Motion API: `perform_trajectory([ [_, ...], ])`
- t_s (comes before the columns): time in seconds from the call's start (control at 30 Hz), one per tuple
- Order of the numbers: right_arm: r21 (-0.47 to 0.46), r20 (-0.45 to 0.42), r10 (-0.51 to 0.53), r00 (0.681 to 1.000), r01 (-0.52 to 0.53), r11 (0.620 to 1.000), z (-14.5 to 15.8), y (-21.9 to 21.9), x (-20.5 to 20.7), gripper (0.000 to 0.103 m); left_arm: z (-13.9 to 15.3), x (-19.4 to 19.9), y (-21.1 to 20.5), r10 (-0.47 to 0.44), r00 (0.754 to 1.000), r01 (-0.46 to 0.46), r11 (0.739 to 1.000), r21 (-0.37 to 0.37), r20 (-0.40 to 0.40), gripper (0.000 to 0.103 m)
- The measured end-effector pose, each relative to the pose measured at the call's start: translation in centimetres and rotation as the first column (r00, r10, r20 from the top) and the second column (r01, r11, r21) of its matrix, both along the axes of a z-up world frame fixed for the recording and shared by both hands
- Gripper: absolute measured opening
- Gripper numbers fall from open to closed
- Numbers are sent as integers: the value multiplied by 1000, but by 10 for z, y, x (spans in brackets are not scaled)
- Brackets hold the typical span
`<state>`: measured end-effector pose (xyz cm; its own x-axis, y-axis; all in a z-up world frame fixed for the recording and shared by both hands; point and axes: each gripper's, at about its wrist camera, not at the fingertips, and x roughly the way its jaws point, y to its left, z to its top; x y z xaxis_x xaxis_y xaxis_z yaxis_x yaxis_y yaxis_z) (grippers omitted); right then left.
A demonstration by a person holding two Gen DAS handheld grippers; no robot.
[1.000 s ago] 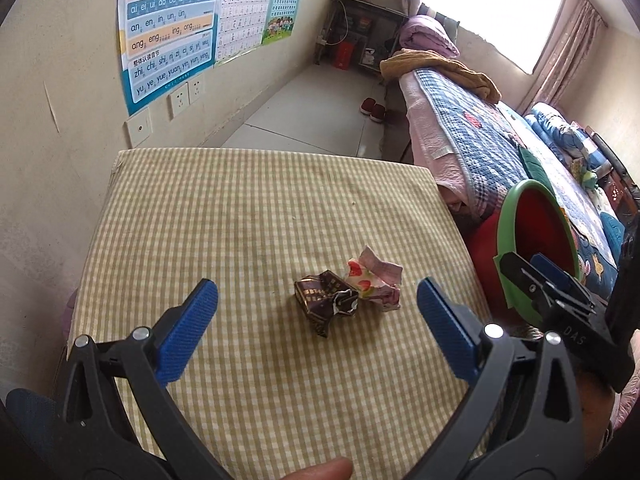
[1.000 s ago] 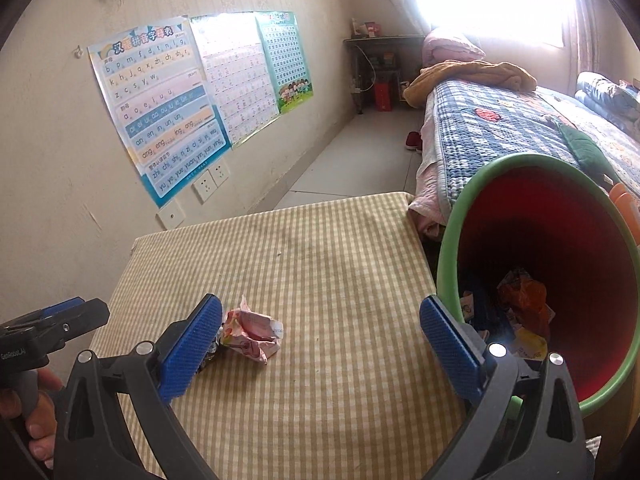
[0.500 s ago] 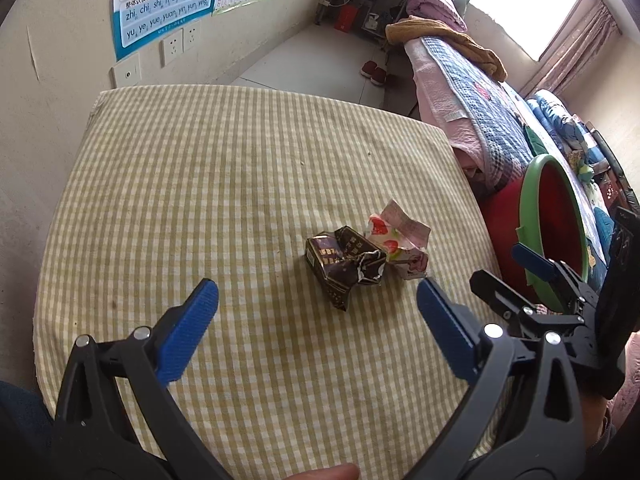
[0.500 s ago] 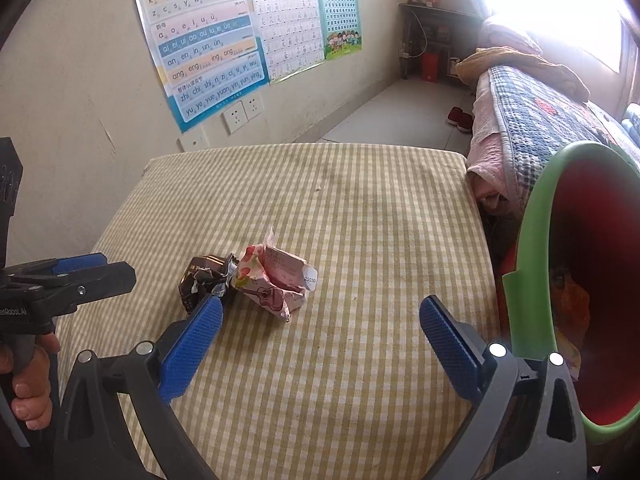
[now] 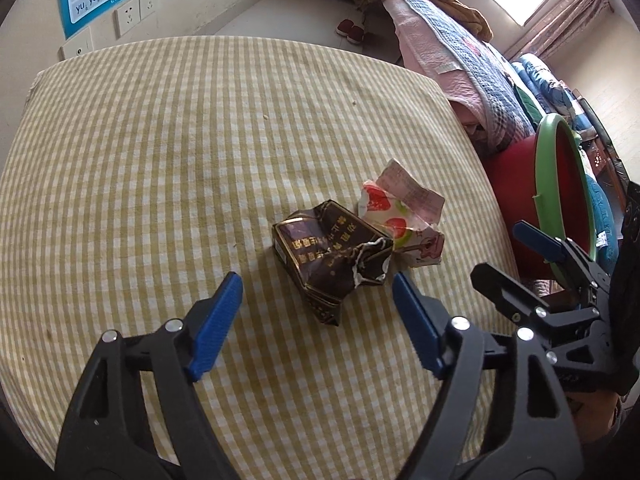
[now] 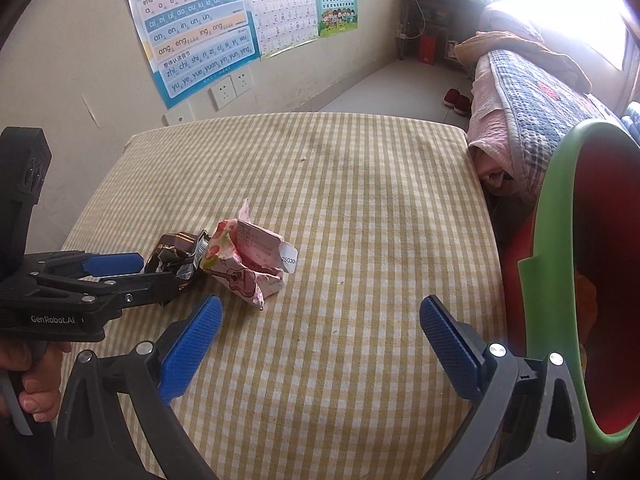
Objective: Collect trash
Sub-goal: 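Grasp the pink-white wrapper with the right tool while the left tool grasps the brown wrapper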
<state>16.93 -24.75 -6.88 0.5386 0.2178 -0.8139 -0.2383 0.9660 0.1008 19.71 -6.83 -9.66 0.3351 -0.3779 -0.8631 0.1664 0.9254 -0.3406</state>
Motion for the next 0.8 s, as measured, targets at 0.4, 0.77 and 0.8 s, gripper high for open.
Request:
perform_trajectory([
  [0.4, 47, 2, 33, 999, -33, 998, -5, 13, 9, 96, -5, -1, 28, 60, 998, -58, 994, -92, 13, 43],
  [0.77, 3, 16, 105, 994, -105, 994, -14, 37, 18, 95, -4, -3, 56, 112, 993, -109, 990, -86, 40, 42],
  [0.8, -20, 26, 116, 993, -116, 993, -15, 40, 19, 96, -4, -3, 58, 114, 993, -110, 990, -92, 39, 43],
])
